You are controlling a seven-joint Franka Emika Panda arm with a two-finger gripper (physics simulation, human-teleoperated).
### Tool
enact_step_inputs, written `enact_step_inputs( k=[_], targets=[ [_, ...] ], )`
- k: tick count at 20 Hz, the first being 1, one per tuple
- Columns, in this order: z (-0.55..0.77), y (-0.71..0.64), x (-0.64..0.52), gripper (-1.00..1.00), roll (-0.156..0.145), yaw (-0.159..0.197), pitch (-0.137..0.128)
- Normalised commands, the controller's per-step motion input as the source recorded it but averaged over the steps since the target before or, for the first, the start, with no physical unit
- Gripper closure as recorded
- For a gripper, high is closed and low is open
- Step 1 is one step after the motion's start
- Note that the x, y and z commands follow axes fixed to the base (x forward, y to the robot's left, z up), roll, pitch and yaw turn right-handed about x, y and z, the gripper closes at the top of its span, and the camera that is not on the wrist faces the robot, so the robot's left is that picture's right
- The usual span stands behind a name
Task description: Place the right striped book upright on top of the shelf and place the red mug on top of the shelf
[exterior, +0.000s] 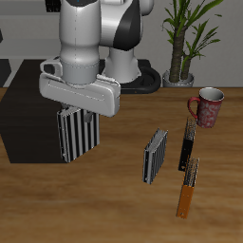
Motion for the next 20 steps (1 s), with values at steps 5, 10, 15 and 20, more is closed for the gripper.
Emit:
enact_step_inputs(
  k=[5, 10, 15, 20],
  targets=[
    [0.54, 0.02, -0.73, 1.0, 0.004, -0.007, -0.07],
    [0.33, 0.04, -0.68, 1.0, -0.028, 0.088, -0.1],
    [0.2, 0.01, -0.58, 1.0, 0.019, -0.024, -0.037],
    [0.2, -0.03, -0.62, 1.0, 0.014, -0.009, -0.067]
  ],
)
